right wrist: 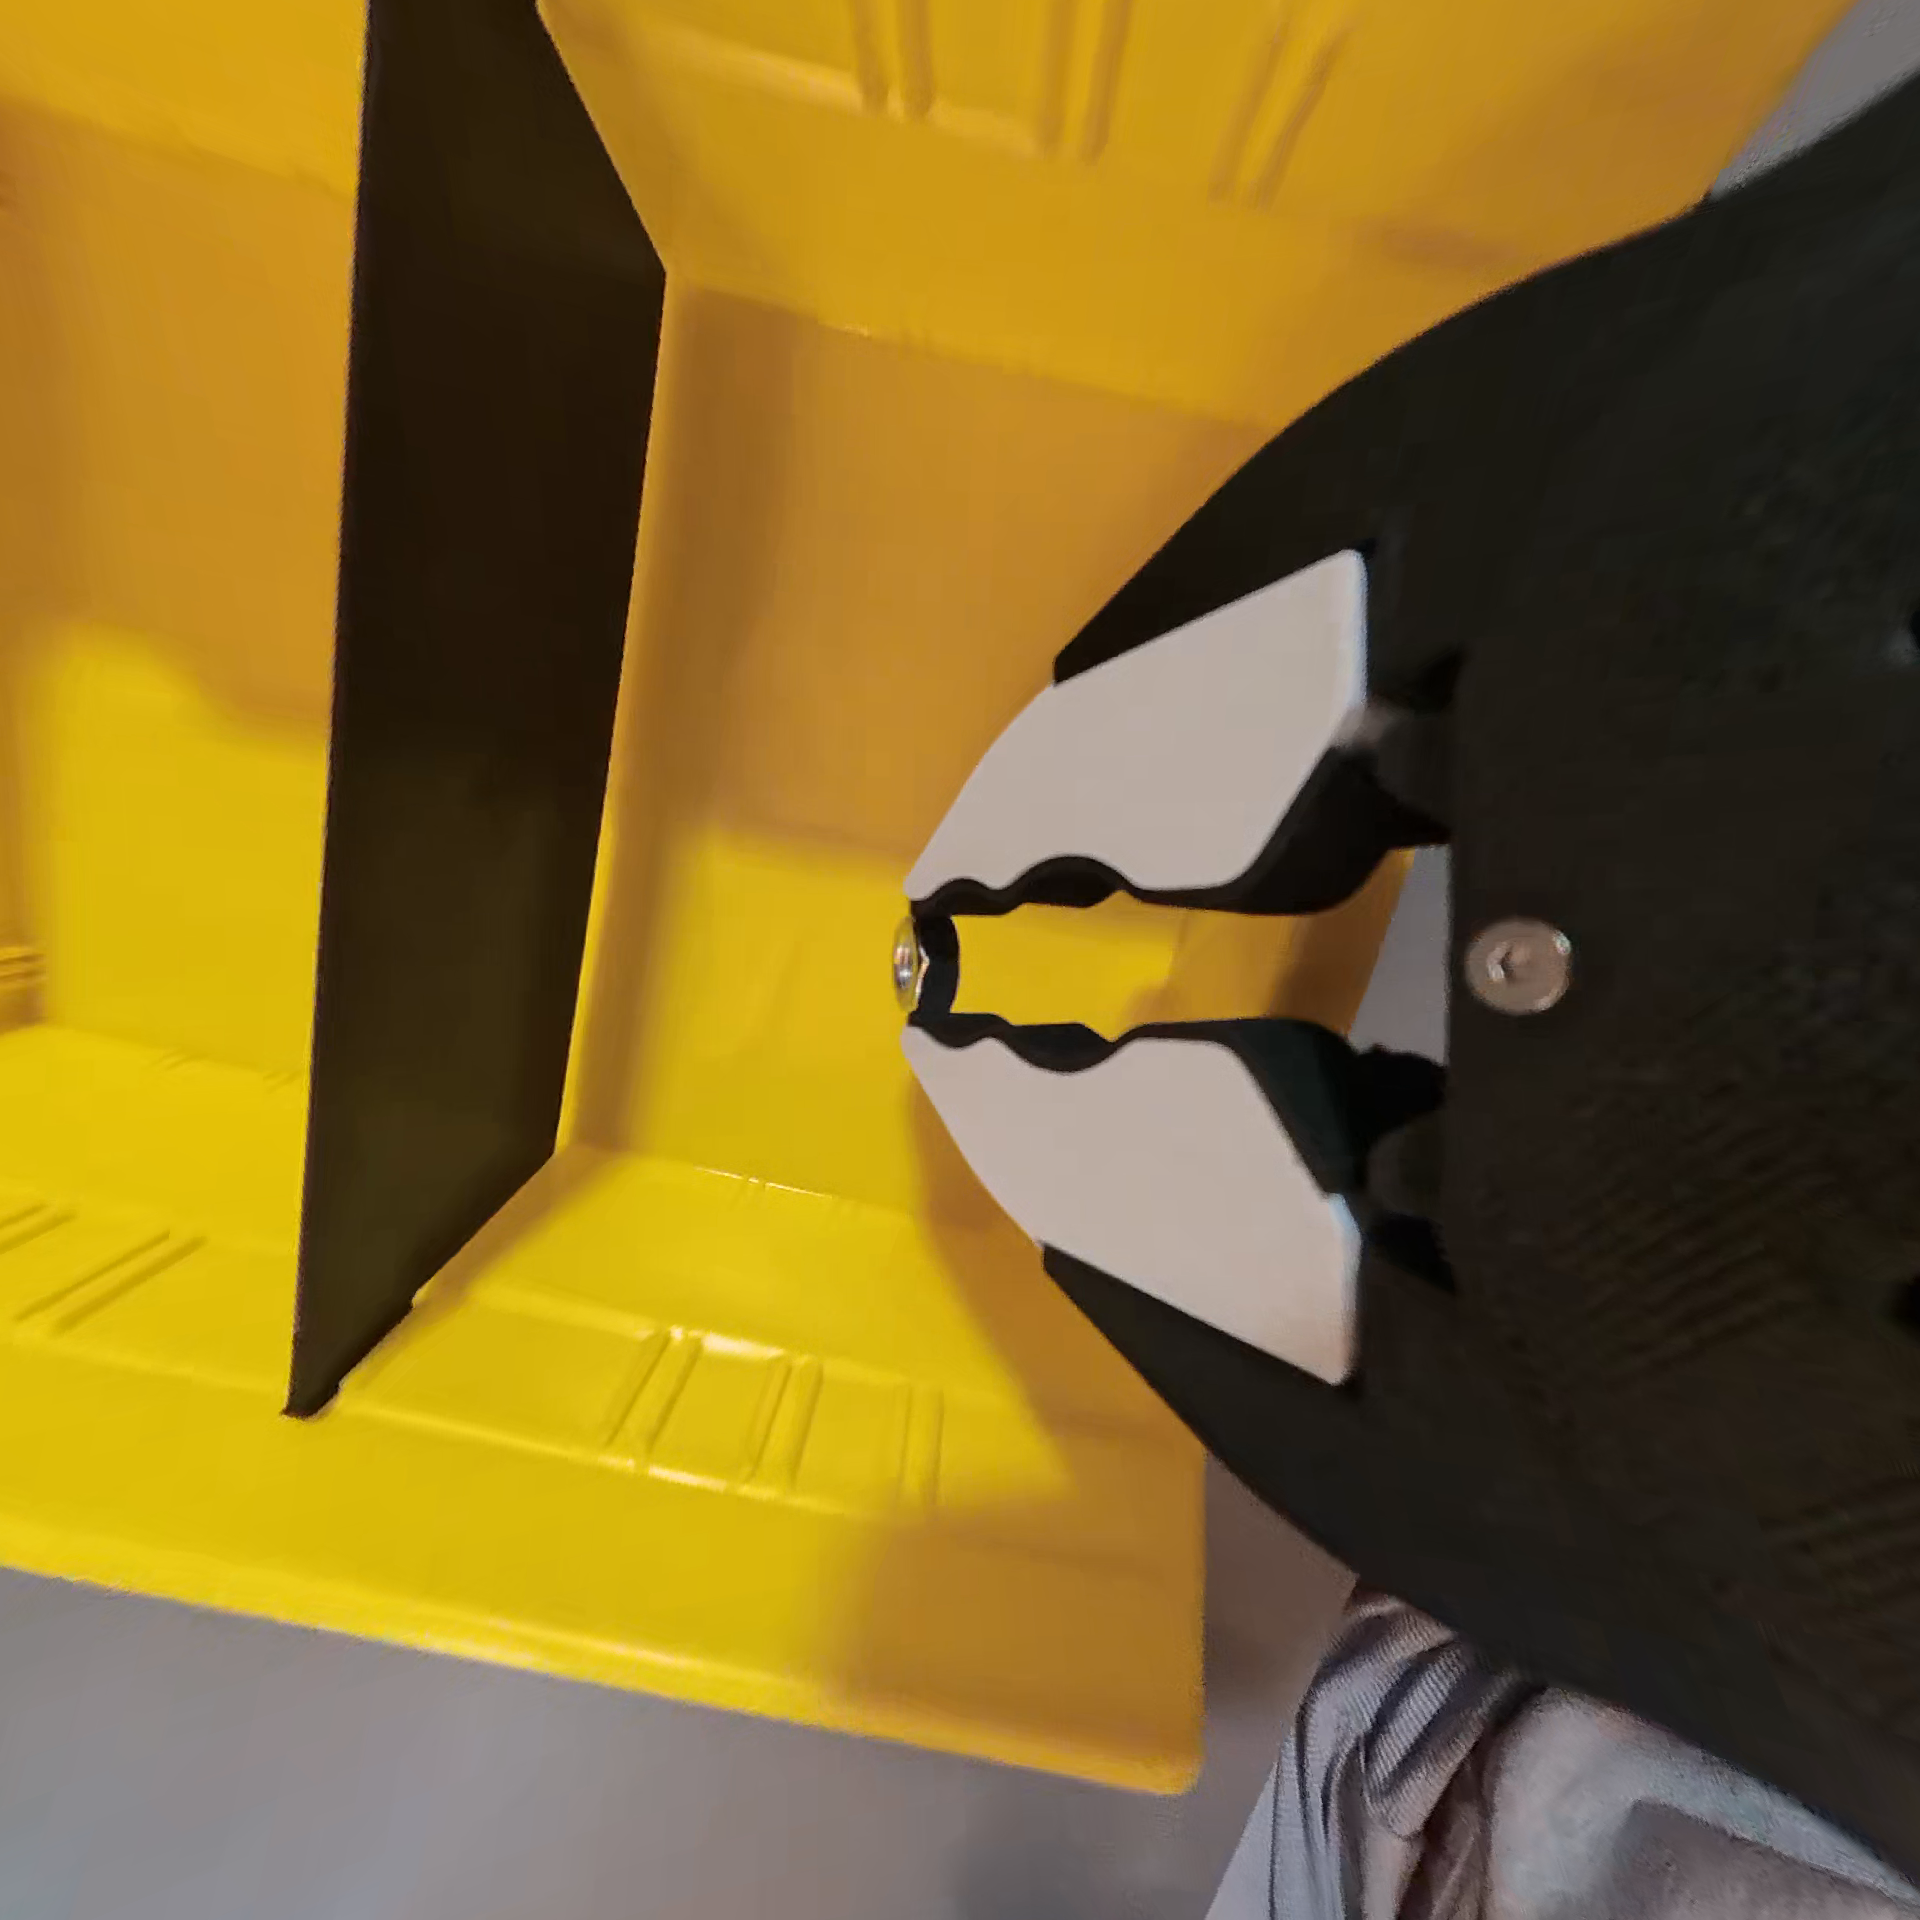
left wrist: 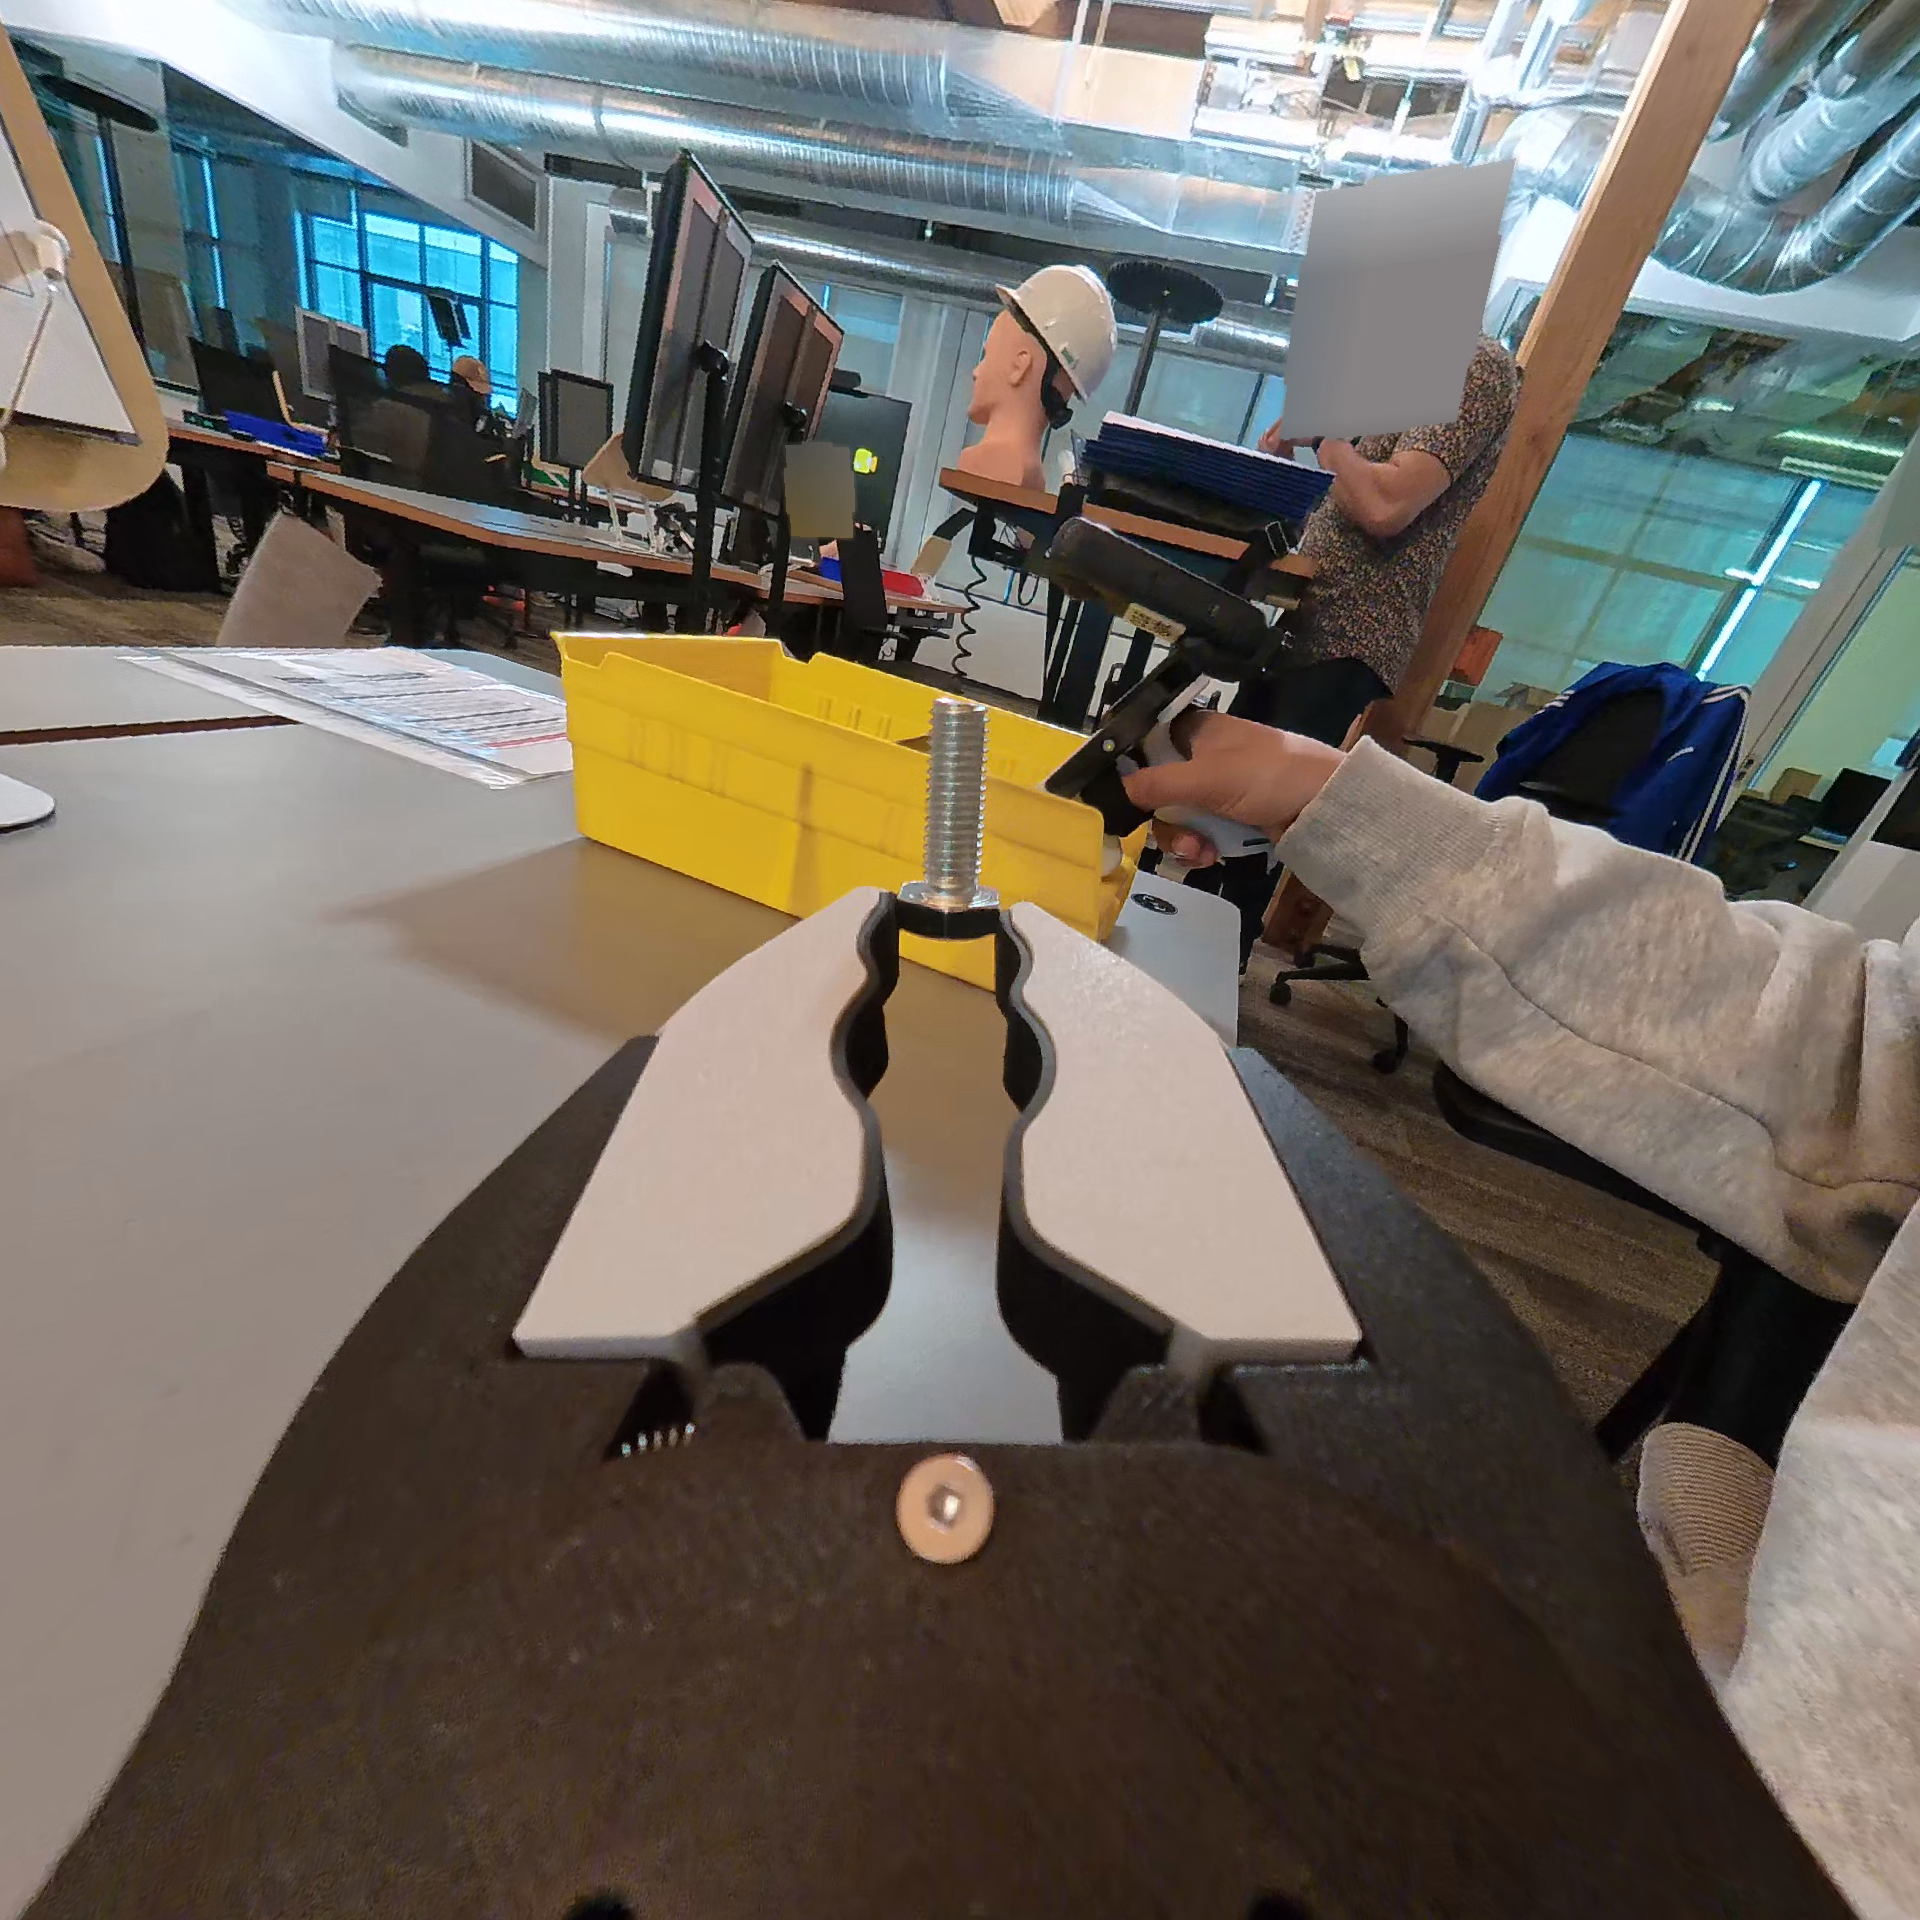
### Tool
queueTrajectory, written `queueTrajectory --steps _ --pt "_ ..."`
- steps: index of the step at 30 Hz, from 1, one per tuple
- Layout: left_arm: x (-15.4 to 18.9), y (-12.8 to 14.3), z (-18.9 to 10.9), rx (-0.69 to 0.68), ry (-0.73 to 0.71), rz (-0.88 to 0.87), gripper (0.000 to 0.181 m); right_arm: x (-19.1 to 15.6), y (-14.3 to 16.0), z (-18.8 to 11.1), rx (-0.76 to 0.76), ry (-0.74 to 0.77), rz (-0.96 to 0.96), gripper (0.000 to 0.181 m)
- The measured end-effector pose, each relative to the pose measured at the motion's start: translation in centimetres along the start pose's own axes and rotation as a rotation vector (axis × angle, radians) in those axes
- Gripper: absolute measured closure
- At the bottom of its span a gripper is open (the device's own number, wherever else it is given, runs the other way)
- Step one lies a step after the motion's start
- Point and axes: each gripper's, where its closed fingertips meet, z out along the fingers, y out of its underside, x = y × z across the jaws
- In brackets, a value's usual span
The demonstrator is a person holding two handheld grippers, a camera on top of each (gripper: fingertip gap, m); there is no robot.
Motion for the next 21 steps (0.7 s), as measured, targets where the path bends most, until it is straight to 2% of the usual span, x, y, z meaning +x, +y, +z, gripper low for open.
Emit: queueTrajectory --steps 11,21 --pt "0.0 -0.2 0.0 0.002 0.001 -0.001 0.163 0.3 0.1 0.1 -0.014 0.032 -0.025 0.163" --pt "0.1 -0.2 0.0 0.002 0.001 -0.001 0.163 0.8 -0.6 -0.8 0.035 0.041 -0.031 0.161"
